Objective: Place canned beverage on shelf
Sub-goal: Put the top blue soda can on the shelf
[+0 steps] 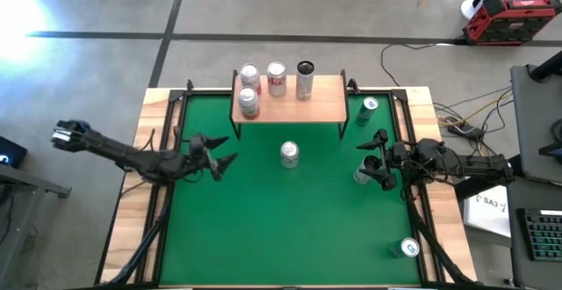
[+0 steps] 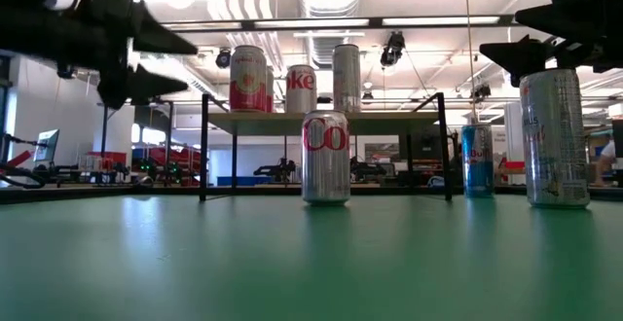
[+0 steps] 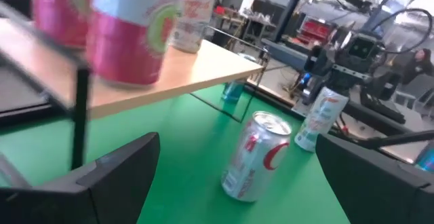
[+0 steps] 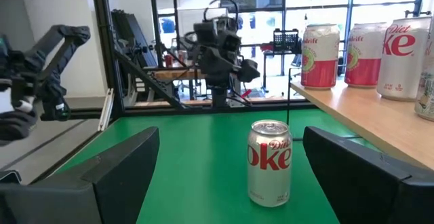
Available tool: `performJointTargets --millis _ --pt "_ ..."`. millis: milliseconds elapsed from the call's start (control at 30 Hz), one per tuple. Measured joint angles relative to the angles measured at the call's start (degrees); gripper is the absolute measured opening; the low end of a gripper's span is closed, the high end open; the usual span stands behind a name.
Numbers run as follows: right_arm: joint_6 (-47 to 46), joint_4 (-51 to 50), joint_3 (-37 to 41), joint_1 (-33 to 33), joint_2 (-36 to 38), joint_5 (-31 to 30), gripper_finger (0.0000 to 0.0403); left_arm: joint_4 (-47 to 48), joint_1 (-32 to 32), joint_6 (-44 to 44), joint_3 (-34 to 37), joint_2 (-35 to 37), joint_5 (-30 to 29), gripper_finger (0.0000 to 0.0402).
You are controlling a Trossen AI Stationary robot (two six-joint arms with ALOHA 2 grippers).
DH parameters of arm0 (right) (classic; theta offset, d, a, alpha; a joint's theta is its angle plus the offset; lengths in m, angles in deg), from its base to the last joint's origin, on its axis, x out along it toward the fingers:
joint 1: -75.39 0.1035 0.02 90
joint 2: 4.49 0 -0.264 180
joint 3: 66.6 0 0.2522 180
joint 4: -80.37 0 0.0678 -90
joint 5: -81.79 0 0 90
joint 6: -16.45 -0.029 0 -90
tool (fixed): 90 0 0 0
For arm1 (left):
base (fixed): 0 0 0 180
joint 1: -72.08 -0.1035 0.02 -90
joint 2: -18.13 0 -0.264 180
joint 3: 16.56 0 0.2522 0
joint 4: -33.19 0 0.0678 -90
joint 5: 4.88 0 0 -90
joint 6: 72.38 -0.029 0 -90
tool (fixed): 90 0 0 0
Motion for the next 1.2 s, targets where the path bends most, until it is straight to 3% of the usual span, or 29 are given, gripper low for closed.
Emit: performJointTargets --millis 233,633,1200 --pt "0.0 0.0 0.0 0.0 0.0 0.0 0.0357 -2.4 -0.4 -2.1 5.3 1.9 0.8 0.0380" --pt "0.0 0.0 0.0 0.0 0.0 0.0 0.0357 1.6 -0.7 -3.7 5.3 1.3 0.9 0.0380" --pt "0.0 0.0 0.0 0.0 0.0 0.0 0.0357 1.7 -0.7 -2.5 0.0 -3.4 0.9 0.0380"
